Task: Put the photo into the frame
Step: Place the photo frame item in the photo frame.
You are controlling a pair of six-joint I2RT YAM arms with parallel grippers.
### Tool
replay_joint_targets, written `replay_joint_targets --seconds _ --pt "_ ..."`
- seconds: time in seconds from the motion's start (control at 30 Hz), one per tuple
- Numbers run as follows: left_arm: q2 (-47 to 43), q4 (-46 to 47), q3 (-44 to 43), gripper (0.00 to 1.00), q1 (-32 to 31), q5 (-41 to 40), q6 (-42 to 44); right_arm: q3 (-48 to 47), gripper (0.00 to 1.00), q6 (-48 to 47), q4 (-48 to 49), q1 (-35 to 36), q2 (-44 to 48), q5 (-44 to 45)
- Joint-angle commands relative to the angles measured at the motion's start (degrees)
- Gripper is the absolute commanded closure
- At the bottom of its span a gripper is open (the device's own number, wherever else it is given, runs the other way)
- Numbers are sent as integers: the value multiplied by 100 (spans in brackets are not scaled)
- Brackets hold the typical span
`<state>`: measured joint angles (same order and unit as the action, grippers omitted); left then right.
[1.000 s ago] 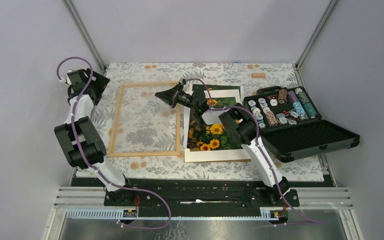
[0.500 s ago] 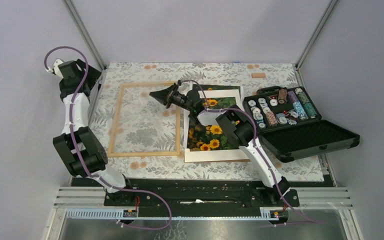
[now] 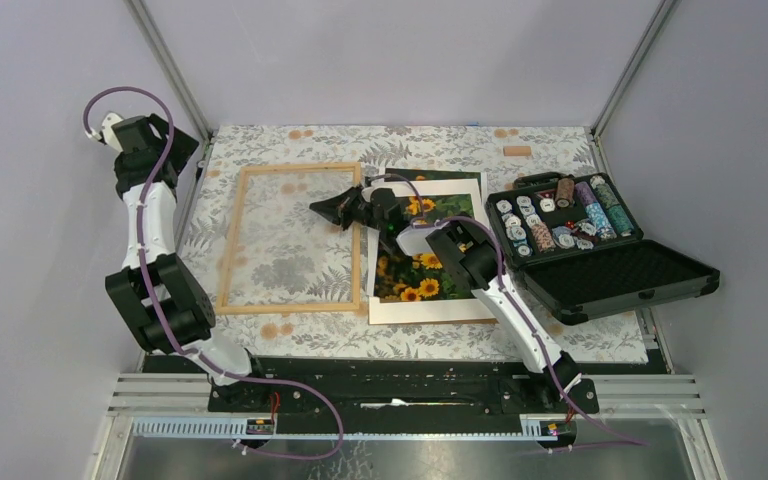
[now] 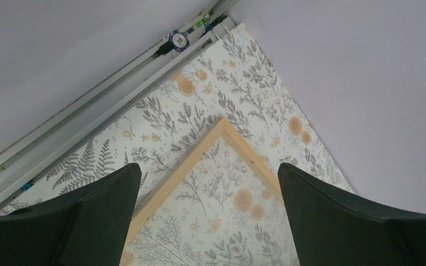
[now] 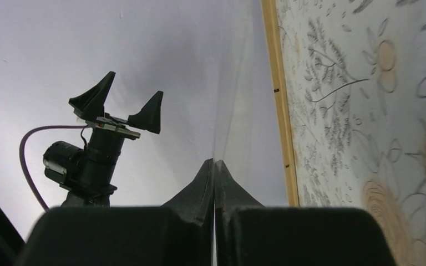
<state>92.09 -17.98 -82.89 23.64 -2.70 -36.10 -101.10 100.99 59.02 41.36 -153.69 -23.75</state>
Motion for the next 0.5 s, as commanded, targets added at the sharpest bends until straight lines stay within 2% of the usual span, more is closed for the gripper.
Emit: replay_joint_targets --seconds 0.0,0.3,0.47 --pt "212 88 -183 1 30 240 -75 -87 100 -350 -595 -170 -69 -302" --pt "268 96 -172 1 8 400 -134 27 100 -1343 -1218 -201 162 -485" --pt "302 95 -174 1 1 449 -160 106 100 -1590 -1366 -240 312 -436"
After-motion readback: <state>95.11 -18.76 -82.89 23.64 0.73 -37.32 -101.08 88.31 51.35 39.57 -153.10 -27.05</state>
